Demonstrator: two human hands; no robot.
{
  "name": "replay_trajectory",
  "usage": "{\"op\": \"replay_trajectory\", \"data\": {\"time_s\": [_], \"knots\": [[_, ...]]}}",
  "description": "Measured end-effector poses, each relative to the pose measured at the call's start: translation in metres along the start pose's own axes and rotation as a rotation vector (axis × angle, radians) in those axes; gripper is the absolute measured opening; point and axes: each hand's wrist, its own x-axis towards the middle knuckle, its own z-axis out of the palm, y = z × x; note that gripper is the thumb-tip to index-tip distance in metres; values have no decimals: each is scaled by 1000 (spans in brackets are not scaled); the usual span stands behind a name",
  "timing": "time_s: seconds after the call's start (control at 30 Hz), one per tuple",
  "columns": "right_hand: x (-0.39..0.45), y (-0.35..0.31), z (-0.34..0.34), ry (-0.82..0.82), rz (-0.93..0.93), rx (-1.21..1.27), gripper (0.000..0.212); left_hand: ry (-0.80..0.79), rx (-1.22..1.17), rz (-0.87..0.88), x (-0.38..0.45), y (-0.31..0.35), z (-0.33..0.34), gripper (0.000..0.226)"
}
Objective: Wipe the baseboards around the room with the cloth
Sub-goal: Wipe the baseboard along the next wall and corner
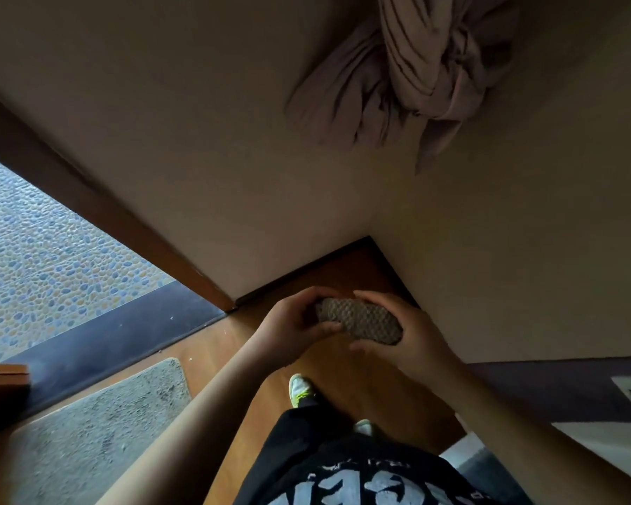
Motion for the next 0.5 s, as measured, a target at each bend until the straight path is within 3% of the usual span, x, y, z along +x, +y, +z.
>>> {"op": "replay_trajectory", "data": {"time_s": [0.1, 0.27, 0.5], "knots": [[12, 0, -5, -14, 26, -44, 78, -33, -12, 12, 21, -5, -10, 38], [26, 3, -6, 163, -28, -103, 65, -119, 15, 25, 51, -4, -19, 39], [57, 21, -29, -6, 33, -115, 69, -65, 53, -2, 78, -12, -20, 43]]}}
